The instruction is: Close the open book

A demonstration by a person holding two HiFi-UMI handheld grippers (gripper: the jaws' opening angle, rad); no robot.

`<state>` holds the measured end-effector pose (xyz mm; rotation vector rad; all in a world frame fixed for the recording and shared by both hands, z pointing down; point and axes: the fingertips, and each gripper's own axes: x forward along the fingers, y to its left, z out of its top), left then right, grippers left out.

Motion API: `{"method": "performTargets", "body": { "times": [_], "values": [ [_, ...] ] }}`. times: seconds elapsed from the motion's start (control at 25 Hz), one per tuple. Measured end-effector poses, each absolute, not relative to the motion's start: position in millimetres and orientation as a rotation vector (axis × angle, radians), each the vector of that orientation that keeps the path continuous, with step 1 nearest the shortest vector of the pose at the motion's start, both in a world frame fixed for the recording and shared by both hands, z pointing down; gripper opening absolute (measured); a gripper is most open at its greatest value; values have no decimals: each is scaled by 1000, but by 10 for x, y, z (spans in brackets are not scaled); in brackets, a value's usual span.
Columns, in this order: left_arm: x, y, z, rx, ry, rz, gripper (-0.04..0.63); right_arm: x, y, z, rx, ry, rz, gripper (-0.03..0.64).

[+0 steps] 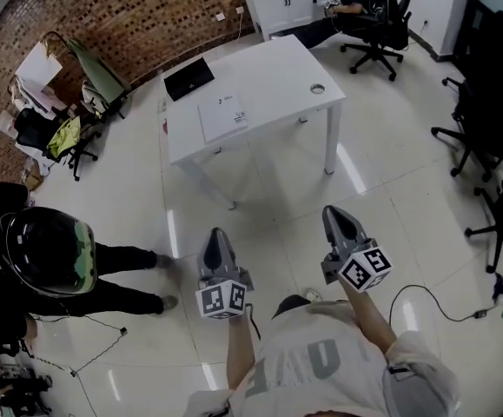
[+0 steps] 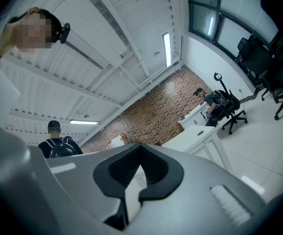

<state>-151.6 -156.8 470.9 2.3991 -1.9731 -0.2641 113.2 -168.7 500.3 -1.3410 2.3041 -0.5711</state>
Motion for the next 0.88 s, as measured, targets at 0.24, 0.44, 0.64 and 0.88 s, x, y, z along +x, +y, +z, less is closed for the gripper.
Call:
{"method": "performTargets", "body": {
  "times": [0.24, 0.44, 0.64, 0.88],
  "values": [
    [-1294, -1384, 4601, 2445, -1963, -292, 14, 1042, -1506, 5039, -1361, 2349, -580, 5],
    [-1290, -1049, 4649, 2429, -1959, -297, 14, 748, -1151, 4997, -1332, 2481, -509, 5],
    [-1292, -580, 4540, 2455, -1946, -337, 14, 574, -671, 4864, -1383, 2601, -336, 5],
    [-1456, 165, 4416, 2480, -1950, -374, 14, 367, 64, 4708, -1367, 2603, -307, 5]
  ]
}}
